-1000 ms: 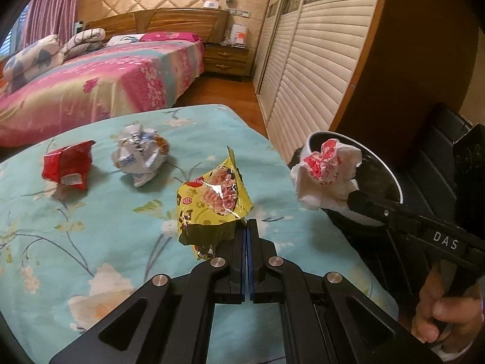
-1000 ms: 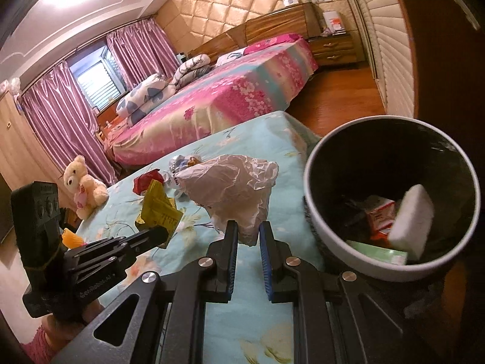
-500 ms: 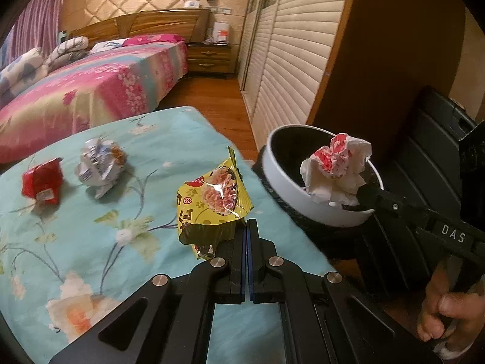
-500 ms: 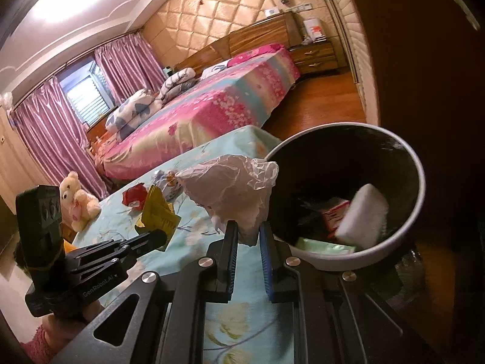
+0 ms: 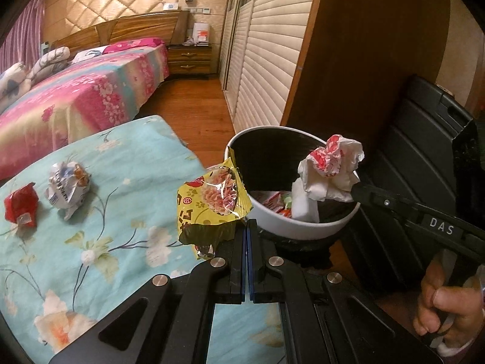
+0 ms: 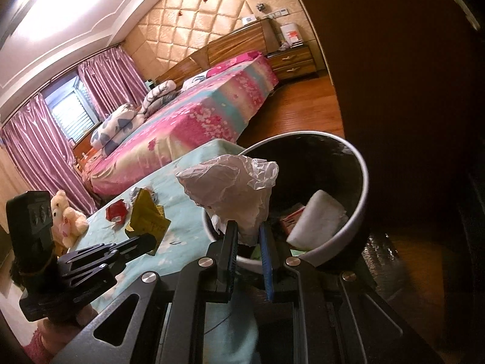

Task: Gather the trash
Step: 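Carry the yellow bag and white tissue toward the bin with both tools, then open both tools over the bin to drop the yellow bag and tissue, then move both open tools back to the red carton and silver wrapper, then grasp the red carton with the left tool while the right grasps the silver wrapper, then carry the red carton and silver wrapper over the bin with both tools, then lower both items into the bin and open both tools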

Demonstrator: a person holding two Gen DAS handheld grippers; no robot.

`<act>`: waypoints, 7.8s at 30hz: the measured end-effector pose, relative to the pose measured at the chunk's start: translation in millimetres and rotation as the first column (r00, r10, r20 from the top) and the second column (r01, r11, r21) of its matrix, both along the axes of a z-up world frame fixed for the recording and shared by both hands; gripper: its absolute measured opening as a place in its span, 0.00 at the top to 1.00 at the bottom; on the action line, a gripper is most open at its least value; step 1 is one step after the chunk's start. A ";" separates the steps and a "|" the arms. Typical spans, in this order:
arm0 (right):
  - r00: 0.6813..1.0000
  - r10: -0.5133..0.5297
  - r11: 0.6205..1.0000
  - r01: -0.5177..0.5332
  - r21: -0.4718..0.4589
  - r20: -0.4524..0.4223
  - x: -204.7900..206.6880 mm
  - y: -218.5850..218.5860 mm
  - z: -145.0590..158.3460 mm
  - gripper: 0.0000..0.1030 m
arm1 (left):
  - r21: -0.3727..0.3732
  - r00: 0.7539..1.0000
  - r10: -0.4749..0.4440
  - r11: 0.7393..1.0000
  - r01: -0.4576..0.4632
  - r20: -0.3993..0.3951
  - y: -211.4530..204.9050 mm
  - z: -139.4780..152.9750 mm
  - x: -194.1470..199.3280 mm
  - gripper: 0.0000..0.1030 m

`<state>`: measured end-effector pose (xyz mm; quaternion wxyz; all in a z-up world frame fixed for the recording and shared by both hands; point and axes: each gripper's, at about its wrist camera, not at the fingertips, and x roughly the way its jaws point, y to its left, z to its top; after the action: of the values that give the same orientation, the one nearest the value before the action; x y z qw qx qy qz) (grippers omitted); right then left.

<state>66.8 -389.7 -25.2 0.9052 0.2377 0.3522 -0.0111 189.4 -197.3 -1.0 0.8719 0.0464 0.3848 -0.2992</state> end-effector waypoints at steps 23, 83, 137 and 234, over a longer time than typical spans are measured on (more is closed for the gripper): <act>0.998 -0.048 0.999 0.047 -0.020 -0.040 16.0 -26.8 -8.8 0.86 | 0.016 0.997 -0.081 0.997 0.081 0.000 -55.2 -8.1 25.5 1.00; 0.971 0.236 0.970 -0.238 -0.048 -0.043 67.4 141.0 -4.7 0.09 | -0.066 0.885 0.460 0.883 -0.464 -0.076 186.3 -16.7 -20.5 0.41; 0.916 0.390 0.919 -0.381 0.100 -0.093 184.2 194.4 -48.4 0.73 | -0.062 0.871 0.483 0.870 -0.489 -0.091 224.5 -39.3 101.5 0.96; 0.999 -0.040 0.999 0.039 -0.015 -0.035 16.9 -19.0 -1.9 0.72 | -0.028 0.999 0.035 0.999 -0.035 -0.032 -24.0 -8.3 32.6 0.95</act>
<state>83.7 -408.6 -27.1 0.9000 0.2378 0.3635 -0.0359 222.0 -221.3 -9.2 0.8715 0.0228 0.3948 -0.2900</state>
